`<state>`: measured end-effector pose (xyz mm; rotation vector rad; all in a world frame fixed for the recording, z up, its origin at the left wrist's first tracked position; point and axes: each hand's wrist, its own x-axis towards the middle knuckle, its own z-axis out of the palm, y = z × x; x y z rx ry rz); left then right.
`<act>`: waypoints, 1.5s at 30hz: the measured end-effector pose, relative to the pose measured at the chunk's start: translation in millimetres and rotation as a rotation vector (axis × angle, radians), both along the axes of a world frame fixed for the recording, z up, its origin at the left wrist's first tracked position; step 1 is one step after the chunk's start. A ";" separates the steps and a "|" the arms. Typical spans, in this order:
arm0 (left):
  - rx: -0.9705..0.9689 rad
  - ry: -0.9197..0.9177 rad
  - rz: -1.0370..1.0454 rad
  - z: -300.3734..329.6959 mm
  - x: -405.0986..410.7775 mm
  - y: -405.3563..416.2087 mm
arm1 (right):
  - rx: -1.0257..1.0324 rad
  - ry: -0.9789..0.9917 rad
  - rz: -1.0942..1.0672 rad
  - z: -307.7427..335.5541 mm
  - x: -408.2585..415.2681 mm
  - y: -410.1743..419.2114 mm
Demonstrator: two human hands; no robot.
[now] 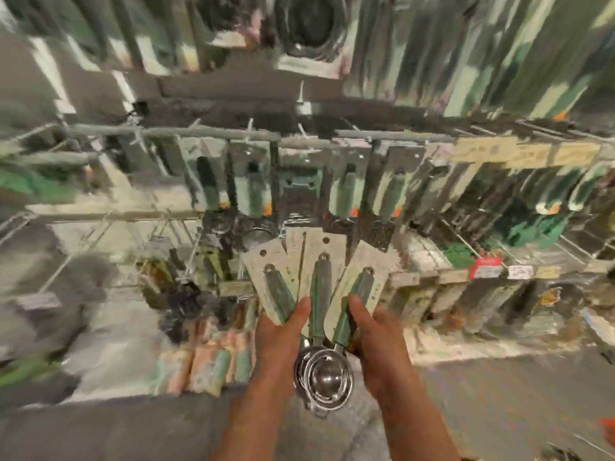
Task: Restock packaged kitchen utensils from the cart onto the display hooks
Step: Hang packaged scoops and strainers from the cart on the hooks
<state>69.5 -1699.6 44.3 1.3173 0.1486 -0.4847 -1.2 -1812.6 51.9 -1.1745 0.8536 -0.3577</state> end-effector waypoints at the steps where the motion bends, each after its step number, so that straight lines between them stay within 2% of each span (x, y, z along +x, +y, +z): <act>1: -0.023 -0.009 0.030 -0.7 10.2 18.4 | 0.018 -0.004 0.020 1.2 13.2 15.5; 7: -0.036 -0.005 0.151 -7.4 62.7 110.7 | 0.157 -0.008 0.103 1.9 76.7 96.0; 13: -0.040 -0.090 0.224 -5.7 86.0 142.7 | 0.198 0.004 0.160 8.7 102.9 120.2; 19: -0.038 -0.098 0.270 0.5 98.5 134.0 | 0.146 -0.082 0.279 35.1 125.1 108.5; 23: -0.022 -0.126 0.393 6.0 109.1 130.3 | 0.128 -0.101 0.441 49.5 148.9 104.8; 36: -0.058 -0.122 0.759 4.4 118.1 129.4 | -0.198 -0.220 0.788 58.4 219.4 103.7; 41: -0.034 -0.123 0.865 2.5 116.6 136.7 | -0.209 -0.312 0.828 64.4 234.6 107.9; 45: -0.047 -0.122 0.873 5.8 127.5 143.0 | -0.248 -0.301 0.797 66.0 242.9 114.0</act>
